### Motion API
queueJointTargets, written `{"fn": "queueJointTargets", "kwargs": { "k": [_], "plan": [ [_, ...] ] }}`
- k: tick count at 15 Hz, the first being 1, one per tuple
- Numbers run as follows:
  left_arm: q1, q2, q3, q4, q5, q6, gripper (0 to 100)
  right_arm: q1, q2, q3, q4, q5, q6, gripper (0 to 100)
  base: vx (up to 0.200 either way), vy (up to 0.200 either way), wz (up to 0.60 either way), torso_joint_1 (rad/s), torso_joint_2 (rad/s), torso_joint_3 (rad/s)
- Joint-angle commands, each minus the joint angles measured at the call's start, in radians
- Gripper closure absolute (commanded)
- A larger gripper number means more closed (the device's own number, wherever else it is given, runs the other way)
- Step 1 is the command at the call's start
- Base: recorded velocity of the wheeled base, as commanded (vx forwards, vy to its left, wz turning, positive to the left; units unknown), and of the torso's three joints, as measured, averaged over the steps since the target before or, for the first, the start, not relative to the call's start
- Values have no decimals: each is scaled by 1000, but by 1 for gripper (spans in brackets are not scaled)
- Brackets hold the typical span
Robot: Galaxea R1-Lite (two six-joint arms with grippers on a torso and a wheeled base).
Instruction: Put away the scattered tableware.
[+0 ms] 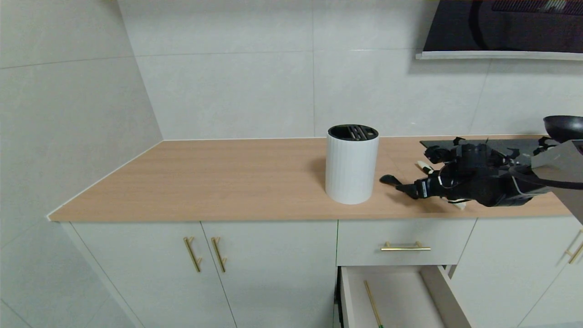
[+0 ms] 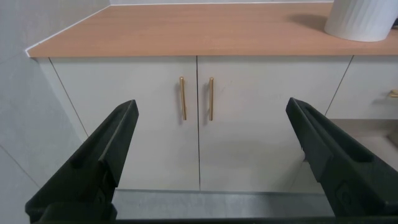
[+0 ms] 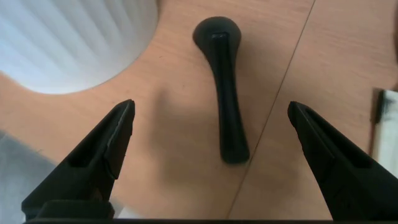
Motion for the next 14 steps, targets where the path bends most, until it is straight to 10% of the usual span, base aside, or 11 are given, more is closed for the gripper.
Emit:
{"fn": "queueJointTargets", "kwargs": {
  "k": [1,14],
  "plan": [
    [0,0,0,0,0,-1,0,7,40,-8,-5,-2,0,0,0,0,0,0,0,0],
    [0,0,0,0,0,-1,0,8,117,-89,-8,-39,46,0,0,0,0,0,0,0]
  ]
}}
